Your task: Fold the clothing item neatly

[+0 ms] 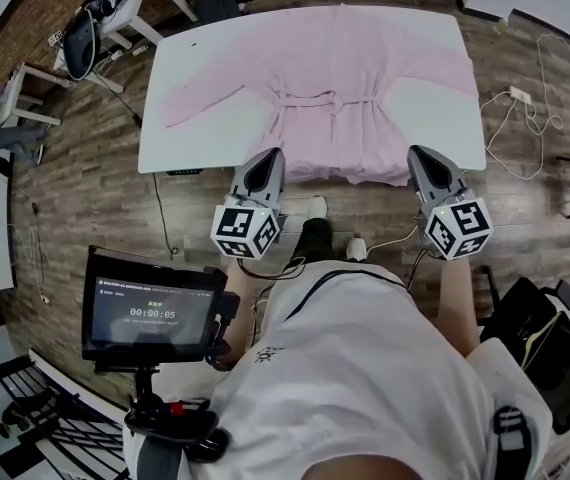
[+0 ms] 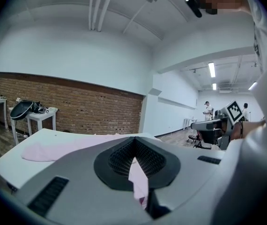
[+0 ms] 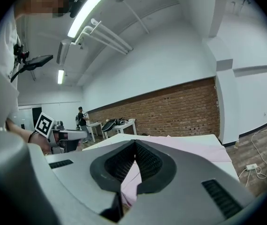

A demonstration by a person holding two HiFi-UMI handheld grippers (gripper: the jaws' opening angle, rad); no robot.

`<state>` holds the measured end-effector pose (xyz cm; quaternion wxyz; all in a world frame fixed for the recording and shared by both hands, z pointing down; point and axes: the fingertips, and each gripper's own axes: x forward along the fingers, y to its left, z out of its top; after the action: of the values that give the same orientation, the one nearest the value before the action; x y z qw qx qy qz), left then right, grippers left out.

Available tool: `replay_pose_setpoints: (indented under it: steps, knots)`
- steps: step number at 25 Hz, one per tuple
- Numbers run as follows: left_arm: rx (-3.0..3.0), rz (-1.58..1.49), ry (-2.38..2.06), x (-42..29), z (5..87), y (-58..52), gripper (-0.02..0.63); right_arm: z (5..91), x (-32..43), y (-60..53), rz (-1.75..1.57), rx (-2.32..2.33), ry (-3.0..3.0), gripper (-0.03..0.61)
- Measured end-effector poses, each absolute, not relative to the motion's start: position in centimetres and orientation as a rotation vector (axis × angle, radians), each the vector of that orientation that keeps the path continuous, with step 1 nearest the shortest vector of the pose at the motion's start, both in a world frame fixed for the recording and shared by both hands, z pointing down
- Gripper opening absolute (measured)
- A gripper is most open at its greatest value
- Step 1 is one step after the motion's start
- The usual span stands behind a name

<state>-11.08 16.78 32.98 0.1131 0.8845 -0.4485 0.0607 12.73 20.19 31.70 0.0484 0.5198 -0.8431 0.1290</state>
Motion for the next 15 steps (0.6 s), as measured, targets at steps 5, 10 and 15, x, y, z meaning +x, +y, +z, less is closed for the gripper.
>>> replay_pose_setpoints:
  steps: [5, 10, 15]
  knots:
    - [2.643, 0.19, -1.284, -11.0, 33.0, 13.1, 0.002, 31.6, 12.7, 17.6, 0.388, 1.643, -2.541, 0.002]
    - [2.691, 0.181, -1.216, -10.8, 32.4, 9.9, 0.002, 31.2, 12.4, 15.1, 0.373, 1.709, -2.529, 0.002]
    - [2.691, 0.179, -1.128, -12.2, 32.7, 3.5, 0.002, 31.2, 10.2, 9.4, 0.384, 1.75, -2.484, 0.002]
